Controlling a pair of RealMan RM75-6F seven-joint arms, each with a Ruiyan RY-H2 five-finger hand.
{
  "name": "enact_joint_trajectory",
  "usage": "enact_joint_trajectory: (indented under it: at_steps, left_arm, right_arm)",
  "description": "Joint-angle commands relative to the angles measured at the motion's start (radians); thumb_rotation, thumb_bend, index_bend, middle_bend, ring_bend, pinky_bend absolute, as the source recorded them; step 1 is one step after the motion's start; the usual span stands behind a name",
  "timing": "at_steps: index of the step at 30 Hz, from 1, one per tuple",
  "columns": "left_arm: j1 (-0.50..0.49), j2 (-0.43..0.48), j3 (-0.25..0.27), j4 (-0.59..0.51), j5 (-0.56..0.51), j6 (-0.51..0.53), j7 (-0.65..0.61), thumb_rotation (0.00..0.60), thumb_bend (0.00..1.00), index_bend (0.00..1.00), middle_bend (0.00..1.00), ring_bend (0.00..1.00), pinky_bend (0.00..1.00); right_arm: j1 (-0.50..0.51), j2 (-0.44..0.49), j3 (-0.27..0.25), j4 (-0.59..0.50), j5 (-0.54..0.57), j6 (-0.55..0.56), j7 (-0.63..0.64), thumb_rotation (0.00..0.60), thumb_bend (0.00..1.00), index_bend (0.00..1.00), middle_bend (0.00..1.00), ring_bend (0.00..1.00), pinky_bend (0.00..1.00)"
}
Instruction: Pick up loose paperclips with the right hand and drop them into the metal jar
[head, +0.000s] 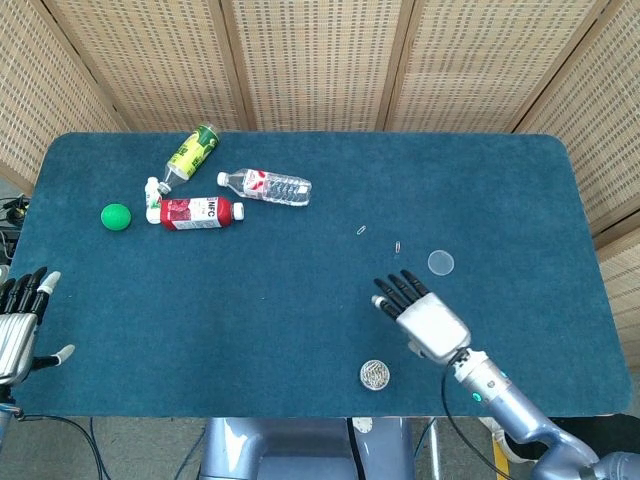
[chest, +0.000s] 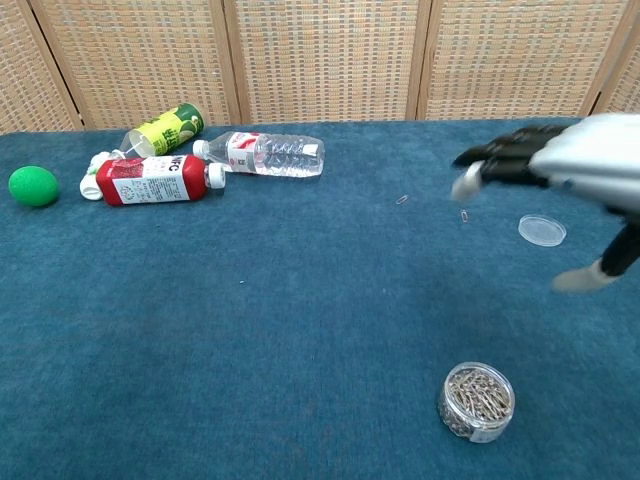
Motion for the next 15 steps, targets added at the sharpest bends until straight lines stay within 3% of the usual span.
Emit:
enact_joint_trajectory:
  at_steps: [1,8,15]
  left_arm:
    - [0.005,0.004,0.004,-0.004,0.016,0.012,-0.008,0.600,0.00,0.00,0.00,0.00,0.00]
    - [0.015,-0.001,0.017,0.001,0.053,0.029,-0.011,0.600,0.00,0.00,0.00,0.00,0.00]
    - [0.020,-0.015,0.029,0.014,0.087,0.040,-0.013,0.600,0.00,0.00,0.00,0.00,0.00]
  right_arm:
    - [-0.108,0.044,0.013,0.038,0.029,0.140,0.086,0.600,0.00,0.00,0.00,0.00,0.00]
    - [-0.252,0.019,-0.006,0.197,-0.019,0.325,0.264,0.600,0.00,0.00,0.00,0.00,0.00]
    - [-0.330,-0.023,-0.013,0.307,-0.053,0.412,0.325,0.600,0.00,0.00,0.00,0.00,0.00]
